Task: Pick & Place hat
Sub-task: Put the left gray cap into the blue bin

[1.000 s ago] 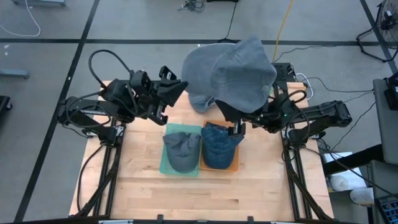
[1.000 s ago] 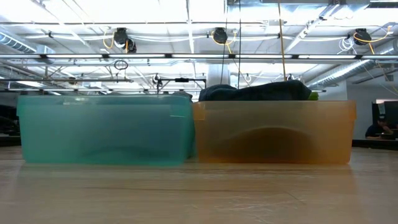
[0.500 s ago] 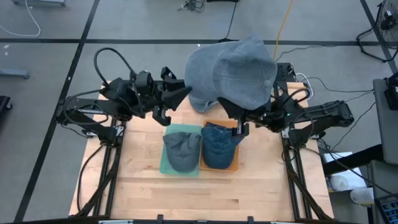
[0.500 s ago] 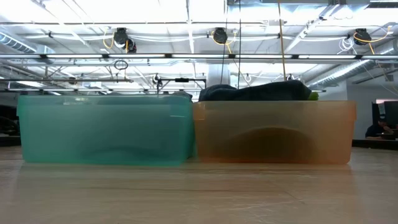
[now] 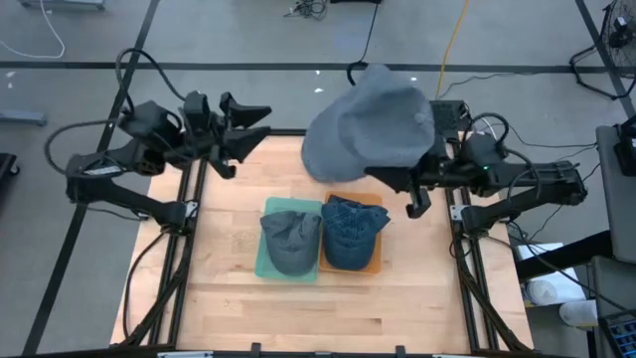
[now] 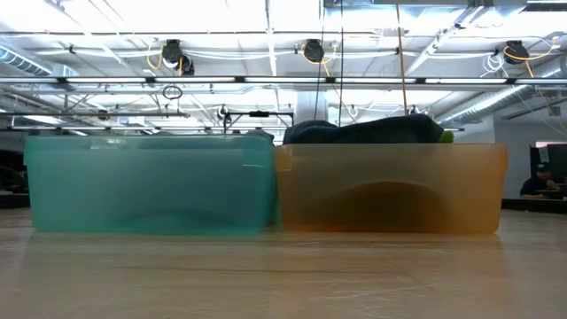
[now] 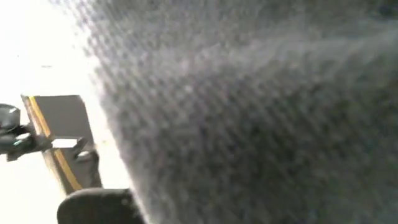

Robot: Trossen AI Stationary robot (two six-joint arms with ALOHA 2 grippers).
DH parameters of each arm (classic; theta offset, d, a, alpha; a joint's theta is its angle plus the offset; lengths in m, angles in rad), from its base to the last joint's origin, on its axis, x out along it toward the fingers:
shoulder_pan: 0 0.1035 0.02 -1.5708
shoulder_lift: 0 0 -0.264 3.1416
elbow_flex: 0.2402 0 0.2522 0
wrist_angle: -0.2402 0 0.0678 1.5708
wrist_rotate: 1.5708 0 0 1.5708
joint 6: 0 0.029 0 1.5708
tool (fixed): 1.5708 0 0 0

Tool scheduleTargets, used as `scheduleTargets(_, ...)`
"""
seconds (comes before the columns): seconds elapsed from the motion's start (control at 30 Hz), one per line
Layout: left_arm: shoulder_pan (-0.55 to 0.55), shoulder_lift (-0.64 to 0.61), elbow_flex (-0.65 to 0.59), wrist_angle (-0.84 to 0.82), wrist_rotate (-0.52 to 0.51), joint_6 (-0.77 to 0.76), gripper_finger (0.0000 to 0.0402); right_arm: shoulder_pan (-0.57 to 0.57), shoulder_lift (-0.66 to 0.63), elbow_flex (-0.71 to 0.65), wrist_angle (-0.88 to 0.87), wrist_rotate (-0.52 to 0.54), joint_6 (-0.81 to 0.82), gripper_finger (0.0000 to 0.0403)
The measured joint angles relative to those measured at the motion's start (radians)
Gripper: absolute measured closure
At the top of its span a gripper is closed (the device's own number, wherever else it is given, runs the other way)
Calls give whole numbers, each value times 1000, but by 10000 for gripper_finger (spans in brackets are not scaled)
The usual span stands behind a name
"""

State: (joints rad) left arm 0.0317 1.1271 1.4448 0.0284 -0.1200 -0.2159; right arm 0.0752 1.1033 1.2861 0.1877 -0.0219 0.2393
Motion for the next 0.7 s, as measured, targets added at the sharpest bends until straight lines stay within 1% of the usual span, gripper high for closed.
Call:
scheduleTargets(0.17, 40, -24, 3, -119, 66, -46, 152, -10, 28, 0, -76, -144, 104, 402)
scheduleTargets(0.33, 73, -11, 78, -288, 155, -67, 165, -10, 80, 0, -96, -325, 205, 402)
scheduleTargets(0.47, 75, 16, 138, -367, 197, -34, 165, -10, 129, 1, -115, -446, 282, 403)
scheduleTargets(0.57, 75, 35, 184, -421, 212, -18, 155, -10, 175, 1, -126, -498, 341, 403)
scheduleTargets(0.7, 75, 69, 235, -515, 207, -14, 133, -13, 226, 1, -133, -534, 375, 403)
